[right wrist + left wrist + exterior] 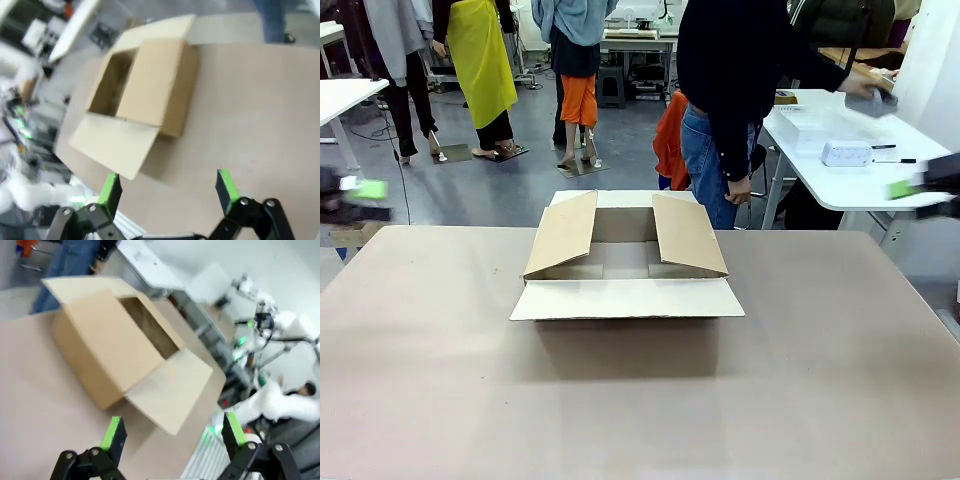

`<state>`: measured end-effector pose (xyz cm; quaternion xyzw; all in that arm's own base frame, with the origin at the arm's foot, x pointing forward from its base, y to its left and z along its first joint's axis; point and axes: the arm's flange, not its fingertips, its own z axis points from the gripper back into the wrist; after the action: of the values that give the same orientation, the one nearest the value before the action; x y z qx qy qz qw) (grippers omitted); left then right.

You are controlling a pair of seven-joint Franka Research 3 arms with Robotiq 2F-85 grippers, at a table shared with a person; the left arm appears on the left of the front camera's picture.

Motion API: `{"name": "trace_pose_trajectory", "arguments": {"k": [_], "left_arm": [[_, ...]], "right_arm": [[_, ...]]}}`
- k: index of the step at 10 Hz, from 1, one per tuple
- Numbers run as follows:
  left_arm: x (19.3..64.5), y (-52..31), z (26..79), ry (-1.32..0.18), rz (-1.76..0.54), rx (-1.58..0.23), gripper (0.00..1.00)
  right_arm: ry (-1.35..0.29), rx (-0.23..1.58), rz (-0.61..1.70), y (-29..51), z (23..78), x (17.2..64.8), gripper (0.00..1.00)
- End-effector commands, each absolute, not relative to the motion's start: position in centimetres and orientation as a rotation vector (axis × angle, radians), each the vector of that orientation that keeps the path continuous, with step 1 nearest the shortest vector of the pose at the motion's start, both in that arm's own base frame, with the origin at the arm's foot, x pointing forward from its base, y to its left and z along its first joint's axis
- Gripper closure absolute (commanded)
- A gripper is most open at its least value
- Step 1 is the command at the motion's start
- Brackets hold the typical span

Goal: Pack the gift set into the box.
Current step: Place both hands on the side flaps of the Package Box and spread them outward.

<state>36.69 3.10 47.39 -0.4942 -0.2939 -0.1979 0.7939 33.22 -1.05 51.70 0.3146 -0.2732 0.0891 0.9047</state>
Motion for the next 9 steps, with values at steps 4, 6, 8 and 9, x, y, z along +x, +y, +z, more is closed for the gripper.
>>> {"name": "trace_pose_trajectory", "arguments": {"k": [4,6,8,9], "left_arm": [[37.0,-13.1,50.8,-0.37,-0.398,-0.654,0.0],[36.3,-12.4,52.0,-0.475,-0.427,-0.802,0.0],[36.4,-14.2,51.7,-0.447,-0.411,-0.74,0.0],[37.4,-16.7,52.0,-0.435,-0.423,-0.636,0.0]], "right_arm": [[-0.629,0.241,0.489,16.2,48.6,31.0,0.0],[-0.45,0.454,0.563,17.3,49.8,30.8,0.0],[-0.568,0.355,0.61,21.6,49.0,32.1,0.0],[-0.664,0.371,0.549,24.0,48.4,33.5,0.0]]}}
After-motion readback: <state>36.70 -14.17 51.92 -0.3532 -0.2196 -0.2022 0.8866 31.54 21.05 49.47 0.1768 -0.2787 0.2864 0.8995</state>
